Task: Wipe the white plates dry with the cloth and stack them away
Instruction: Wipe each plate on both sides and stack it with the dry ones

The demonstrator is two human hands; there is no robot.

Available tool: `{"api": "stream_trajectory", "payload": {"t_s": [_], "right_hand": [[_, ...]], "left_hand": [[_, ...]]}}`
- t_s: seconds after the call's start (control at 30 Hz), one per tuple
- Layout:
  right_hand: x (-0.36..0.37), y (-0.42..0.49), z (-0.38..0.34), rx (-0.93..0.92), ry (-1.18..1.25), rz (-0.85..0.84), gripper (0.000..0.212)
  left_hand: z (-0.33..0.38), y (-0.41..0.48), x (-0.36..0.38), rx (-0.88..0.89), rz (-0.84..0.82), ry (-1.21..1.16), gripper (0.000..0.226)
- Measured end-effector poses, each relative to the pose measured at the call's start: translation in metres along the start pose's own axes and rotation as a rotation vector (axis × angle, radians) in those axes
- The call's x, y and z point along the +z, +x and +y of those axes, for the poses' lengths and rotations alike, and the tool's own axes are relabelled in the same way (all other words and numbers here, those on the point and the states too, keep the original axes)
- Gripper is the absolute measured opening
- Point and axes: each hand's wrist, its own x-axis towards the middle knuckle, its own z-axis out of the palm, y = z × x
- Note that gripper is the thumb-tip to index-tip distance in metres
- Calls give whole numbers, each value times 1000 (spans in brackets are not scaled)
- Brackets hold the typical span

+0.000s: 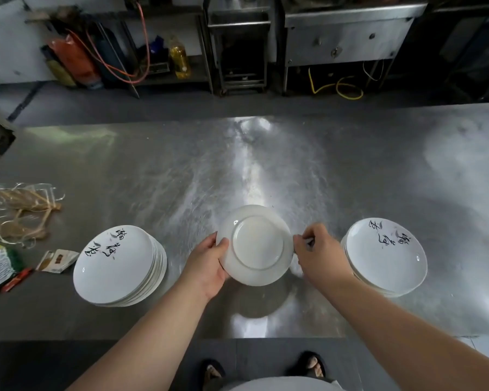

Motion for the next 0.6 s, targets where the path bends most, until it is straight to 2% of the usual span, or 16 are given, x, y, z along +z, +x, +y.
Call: {"api": "stream_trajectory", "payload": {"t_s": [0.07,0.17,0.23,0.27,0.3,0.37,0.43,0.5,0.6], "right_hand": [[-1,-7,-13,-126,78,73,14],[7,-25,-31,-565,23,58,43],[23,-39,-35,-795,-208,-88,67],[31,-43,-32,-840,-382,-163,78],[37,-45,-29,-858,-550,-199,86],[33,-36,-26,-838,-714,-206,94],[15,-18,-26,-692,-740,-260,94],[-2,-8,-28,-586,-757,-246,93],[6,-28,-30,-686,-732,-302,96]], "left_hand": [[2,-5,3,7,-16,-9,28],[8,-13,12,23,-47,-14,25],[12,-18,20,38,-101,-22,25],[14,-22,23,42,-125,-23,27],[16,-24,25,45,-144,-23,29],[18,-29,26,59,-168,-27,27],[19,-33,26,72,-172,-25,25],[19,-36,28,73,-169,-17,23],[22,-39,35,62,-198,-31,22]]}}
